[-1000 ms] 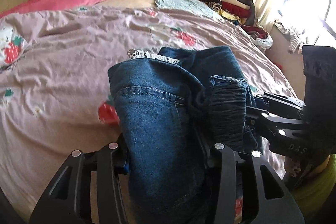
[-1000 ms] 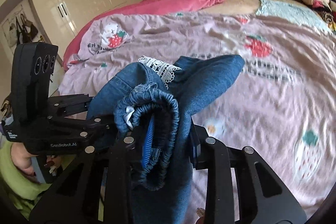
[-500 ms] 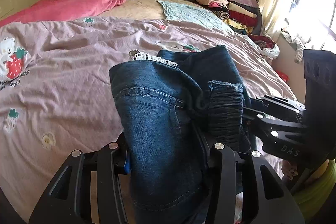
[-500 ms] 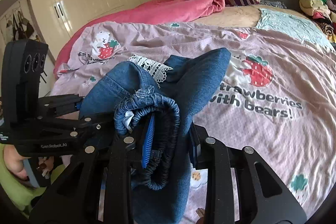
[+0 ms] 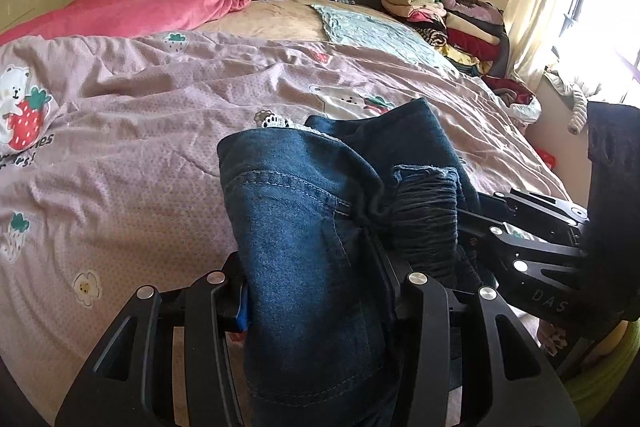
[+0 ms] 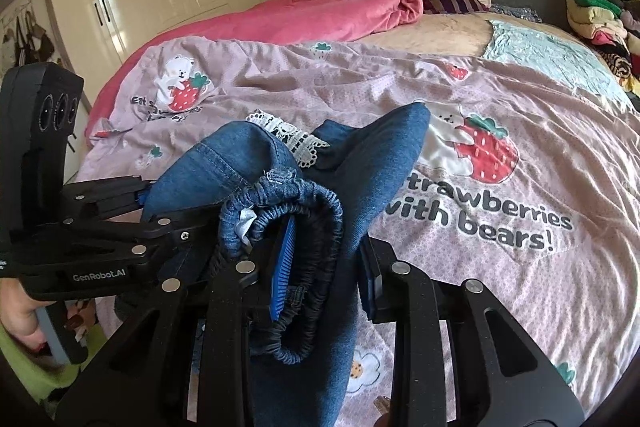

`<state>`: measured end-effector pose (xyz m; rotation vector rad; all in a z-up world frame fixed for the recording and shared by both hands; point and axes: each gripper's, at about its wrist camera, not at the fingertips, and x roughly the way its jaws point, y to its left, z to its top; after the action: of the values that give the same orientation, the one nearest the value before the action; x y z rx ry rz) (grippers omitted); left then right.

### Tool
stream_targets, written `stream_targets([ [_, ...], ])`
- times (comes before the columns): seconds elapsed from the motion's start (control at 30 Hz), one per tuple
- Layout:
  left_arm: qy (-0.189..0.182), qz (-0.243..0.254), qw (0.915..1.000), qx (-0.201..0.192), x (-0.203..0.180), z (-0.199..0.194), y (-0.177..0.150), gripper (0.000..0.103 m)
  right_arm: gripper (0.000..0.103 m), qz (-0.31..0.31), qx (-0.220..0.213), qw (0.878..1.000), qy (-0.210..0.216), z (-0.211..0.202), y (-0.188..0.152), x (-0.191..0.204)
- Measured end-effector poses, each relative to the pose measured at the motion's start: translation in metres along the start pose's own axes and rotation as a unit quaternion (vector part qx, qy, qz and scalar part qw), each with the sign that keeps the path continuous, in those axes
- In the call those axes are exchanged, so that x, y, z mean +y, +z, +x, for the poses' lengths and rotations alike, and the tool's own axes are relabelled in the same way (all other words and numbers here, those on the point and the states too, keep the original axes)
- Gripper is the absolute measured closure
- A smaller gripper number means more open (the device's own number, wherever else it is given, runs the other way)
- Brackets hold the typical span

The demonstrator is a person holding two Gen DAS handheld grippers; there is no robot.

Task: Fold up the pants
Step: 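Grasp the folded pants edge with the left tool while the right grasps the waistband, then fold the held pants over once more and open both tools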

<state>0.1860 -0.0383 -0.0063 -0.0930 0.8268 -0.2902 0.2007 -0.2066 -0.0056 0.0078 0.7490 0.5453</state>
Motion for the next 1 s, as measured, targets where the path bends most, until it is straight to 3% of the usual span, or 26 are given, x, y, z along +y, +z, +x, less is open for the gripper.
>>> stream_targets([
  [0.37, 0.007, -0.01, 0.9996, 0.024, 0.014, 0.019, -0.014, 0.051, 0.08, 0.024, 0.028, 0.999, -0.03, 0.017, -0.014, -0.02],
  [0.47, 0.012, -0.014, 0.9993, 0.031, 0.019, 0.023, -0.018, 0.045, 0.066, 0.035, 0.042, 0.998, -0.042, 0.022, -0.02, -0.028],
  [0.6, 0.009, -0.025, 0.9989, 0.038, 0.026, 0.027, -0.024, 0.037, 0.056, 0.036, 0.067, 0.995, -0.064, 0.031, -0.027, -0.034],
  [1.0, 0.007, -0.039, 0.9981, 0.047, 0.032, 0.033, -0.033, 0.029, 0.04, 0.055, 0.072, 0.993, -0.081, 0.03, -0.033, -0.04],
])
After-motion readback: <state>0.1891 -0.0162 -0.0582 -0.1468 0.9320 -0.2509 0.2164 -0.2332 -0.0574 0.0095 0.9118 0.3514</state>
